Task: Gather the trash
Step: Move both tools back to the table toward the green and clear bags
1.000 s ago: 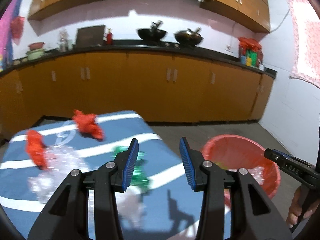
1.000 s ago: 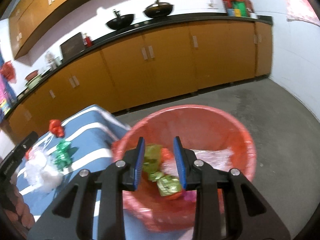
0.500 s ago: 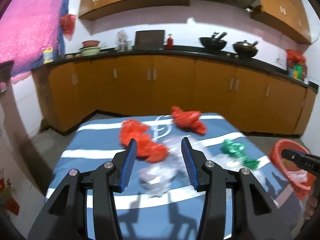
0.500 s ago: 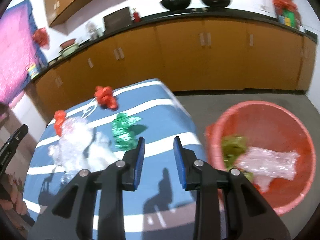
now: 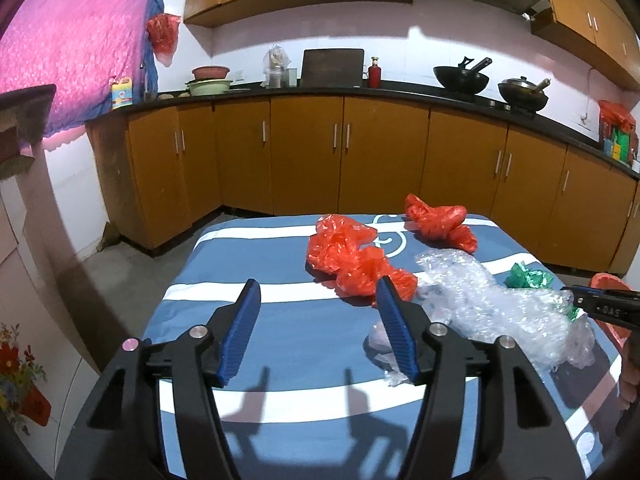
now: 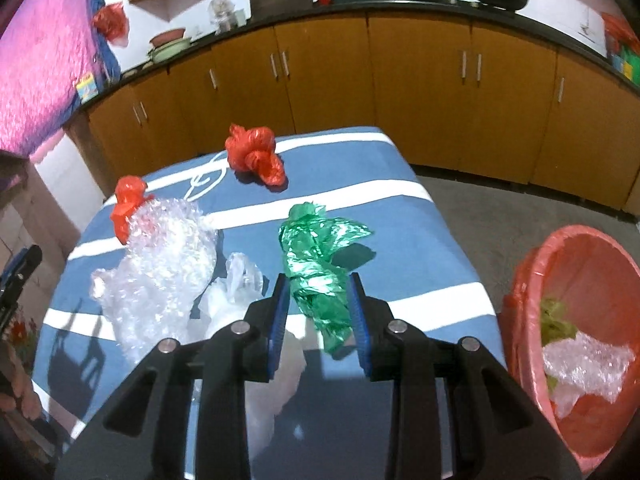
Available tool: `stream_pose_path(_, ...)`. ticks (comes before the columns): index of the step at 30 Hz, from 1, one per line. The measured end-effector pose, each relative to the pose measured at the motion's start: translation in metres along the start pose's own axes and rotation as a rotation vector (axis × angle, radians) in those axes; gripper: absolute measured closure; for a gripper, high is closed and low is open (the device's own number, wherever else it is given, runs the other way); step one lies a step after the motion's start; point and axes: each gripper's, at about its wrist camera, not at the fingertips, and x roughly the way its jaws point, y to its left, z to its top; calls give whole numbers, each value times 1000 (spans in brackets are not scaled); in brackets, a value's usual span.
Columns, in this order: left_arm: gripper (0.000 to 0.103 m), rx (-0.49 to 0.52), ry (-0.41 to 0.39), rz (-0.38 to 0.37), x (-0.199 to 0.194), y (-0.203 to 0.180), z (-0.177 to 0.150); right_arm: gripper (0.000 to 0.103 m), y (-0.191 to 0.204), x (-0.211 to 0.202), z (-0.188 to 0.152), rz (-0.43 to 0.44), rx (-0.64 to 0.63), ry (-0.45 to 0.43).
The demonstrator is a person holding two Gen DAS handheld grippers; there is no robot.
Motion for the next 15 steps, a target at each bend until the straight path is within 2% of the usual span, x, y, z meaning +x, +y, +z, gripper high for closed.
stream_pose_path(2, 38, 4, 5, -9, 2, 0, -1, 67, 2, 9, 2, -7, -11, 16)
stream_pose_path(8, 33, 28, 16, -38, 8, -4, -3, 67, 3, 23, -1, -28, -34, 33)
stream_pose_path(15, 28, 45, 34, -69, 13, -12, -5, 72, 7, 29, 0, -49, -75, 33)
